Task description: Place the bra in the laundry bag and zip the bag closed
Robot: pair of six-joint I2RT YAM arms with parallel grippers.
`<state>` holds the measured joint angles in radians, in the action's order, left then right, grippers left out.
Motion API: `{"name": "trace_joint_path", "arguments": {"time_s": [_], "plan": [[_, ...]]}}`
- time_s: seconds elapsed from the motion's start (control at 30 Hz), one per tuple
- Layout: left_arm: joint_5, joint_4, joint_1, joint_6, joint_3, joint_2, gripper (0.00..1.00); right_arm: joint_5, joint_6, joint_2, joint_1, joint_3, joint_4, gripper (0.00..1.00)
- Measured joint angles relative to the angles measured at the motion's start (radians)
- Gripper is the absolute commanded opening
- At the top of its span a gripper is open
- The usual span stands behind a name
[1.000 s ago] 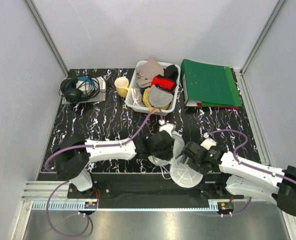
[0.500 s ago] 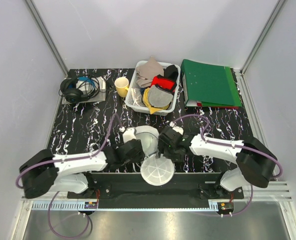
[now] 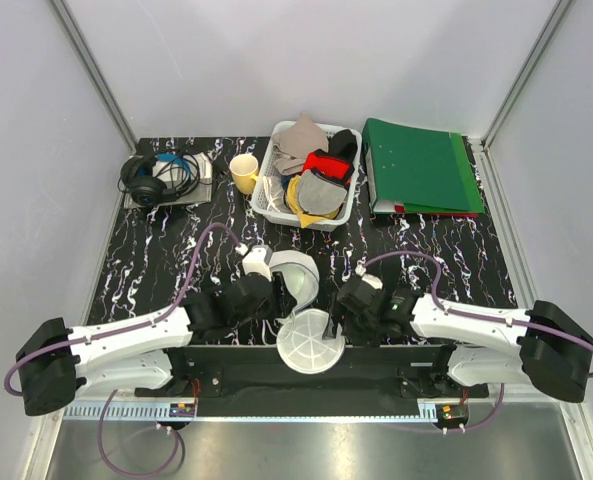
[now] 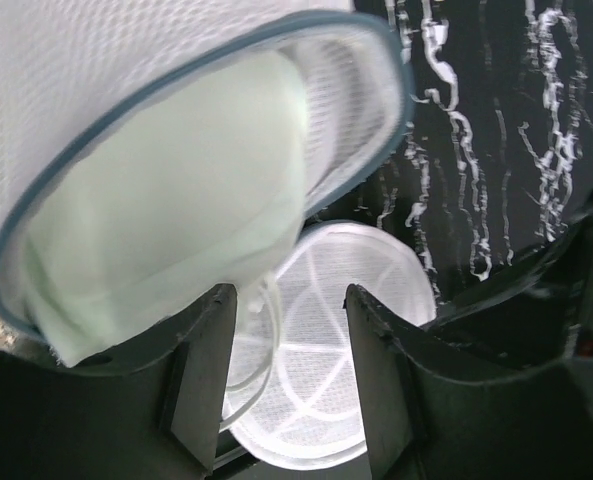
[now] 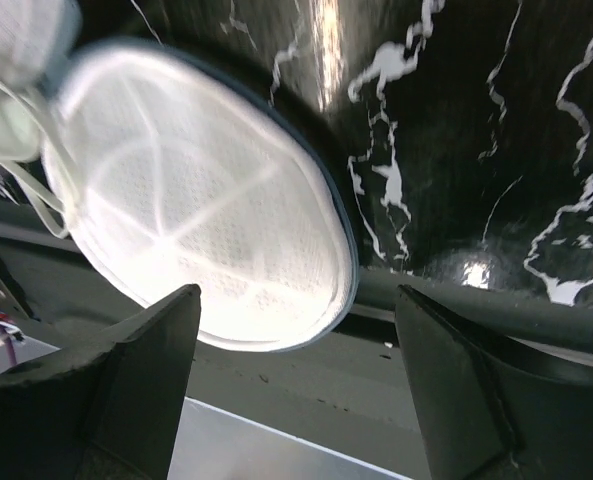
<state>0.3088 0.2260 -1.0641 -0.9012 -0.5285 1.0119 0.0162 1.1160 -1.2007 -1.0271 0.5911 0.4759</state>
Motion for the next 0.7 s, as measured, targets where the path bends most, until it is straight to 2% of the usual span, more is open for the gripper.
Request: {"name": "trace_joint_path", "arguments": {"time_s": [0.1,0.27,0.37,0.4,0.43,0.5,0.53,0.57,0.67,0.7], "plan": [[-0.020,-0.016,-0.007,0.029,-0.014,0.000,0.50,-0.008,0.035,-0.003,-0.045,-0.018,0.000,0.75],[-0.064,-0.016,-0.013,0.065,-0.015,-0.017,0.51,-0.006,0.113,-0.026,-0.127,-0.029,-0.005,0.73],[-0.096,-0.011,-0.014,0.082,-0.015,-0.057,0.52,0.009,0.158,-0.056,-0.167,-0.039,-0.029,0.64],[-0.105,-0.009,-0.015,0.088,-0.015,-0.072,0.53,0.014,0.166,-0.066,-0.171,-0.041,-0.042,0.60],[-0.113,-0.006,-0.016,0.094,-0.016,-0.086,0.54,0.020,0.179,-0.080,-0.176,-0.043,-0.057,0.49],[-0.125,0.014,-0.016,0.107,-0.022,-0.107,0.55,0.028,0.208,-0.098,-0.184,-0.053,-0.099,0.37],[-0.128,0.030,-0.016,0.117,-0.029,-0.116,0.55,0.028,0.220,-0.098,-0.186,-0.059,-0.115,0.23],[-0.130,0.044,-0.016,0.126,-0.037,-0.123,0.56,0.028,0.243,-0.096,-0.191,-0.067,-0.133,0.16],[-0.134,0.095,-0.016,0.154,-0.064,-0.143,0.58,0.040,0.282,-0.061,-0.197,-0.084,-0.151,0.00],[-0.134,0.105,-0.016,0.161,-0.071,-0.146,0.58,0.049,0.293,-0.034,-0.197,-0.090,-0.152,0.00]]}}
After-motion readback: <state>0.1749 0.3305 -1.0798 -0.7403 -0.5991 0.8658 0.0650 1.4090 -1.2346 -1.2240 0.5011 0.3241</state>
